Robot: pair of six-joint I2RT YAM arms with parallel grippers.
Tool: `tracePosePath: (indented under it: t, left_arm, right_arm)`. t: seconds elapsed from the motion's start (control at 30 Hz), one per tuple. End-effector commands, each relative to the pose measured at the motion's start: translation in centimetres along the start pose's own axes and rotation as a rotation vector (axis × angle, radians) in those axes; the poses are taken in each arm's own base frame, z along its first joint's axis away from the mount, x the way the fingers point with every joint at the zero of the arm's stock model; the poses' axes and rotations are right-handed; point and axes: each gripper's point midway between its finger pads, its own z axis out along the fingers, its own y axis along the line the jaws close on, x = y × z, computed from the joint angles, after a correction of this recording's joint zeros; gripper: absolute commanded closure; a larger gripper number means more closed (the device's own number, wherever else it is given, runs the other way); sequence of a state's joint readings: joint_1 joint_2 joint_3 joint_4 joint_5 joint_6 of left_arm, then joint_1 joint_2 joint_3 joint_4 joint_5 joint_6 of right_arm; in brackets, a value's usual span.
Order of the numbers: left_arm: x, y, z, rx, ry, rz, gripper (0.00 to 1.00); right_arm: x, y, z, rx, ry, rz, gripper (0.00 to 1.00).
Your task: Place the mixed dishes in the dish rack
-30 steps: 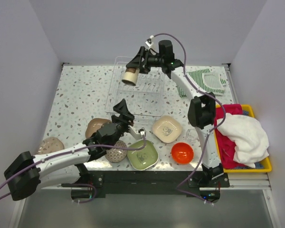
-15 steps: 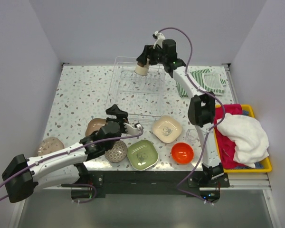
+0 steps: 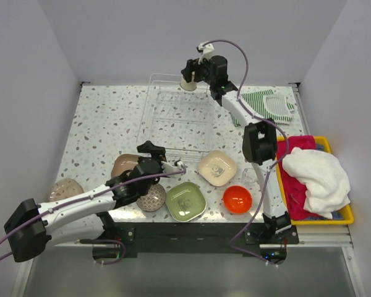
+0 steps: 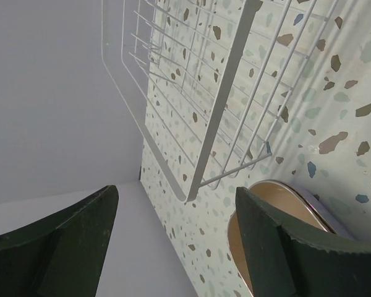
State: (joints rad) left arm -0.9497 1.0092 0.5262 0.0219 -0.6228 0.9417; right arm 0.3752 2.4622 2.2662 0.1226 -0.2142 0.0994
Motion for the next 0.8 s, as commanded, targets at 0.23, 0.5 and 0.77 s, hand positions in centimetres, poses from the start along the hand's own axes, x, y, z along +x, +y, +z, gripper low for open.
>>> tracePosePath:
  t: [0.23, 0.5, 0.77]
  left_arm:
    - [-0.1, 0.4, 0.1, -0.022, 0.001, -0.067, 0.18]
    - [0.0, 0.0, 0.2, -0.019, -0.003, -0.069, 0.17]
    - [0.3, -0.6, 0.2, 0.0, 0.0, -0.071, 0.17]
  right_arm:
    - [0.4, -0.8, 1.2, 0.032, -0.066, -0.106, 0.73]
    - [4.7, -0.9, 1.8, 0.05, -0.002, -0.173, 0.71]
    - [6.4, -1.0, 2.5, 0.059, 0.006, -0.157, 0.72]
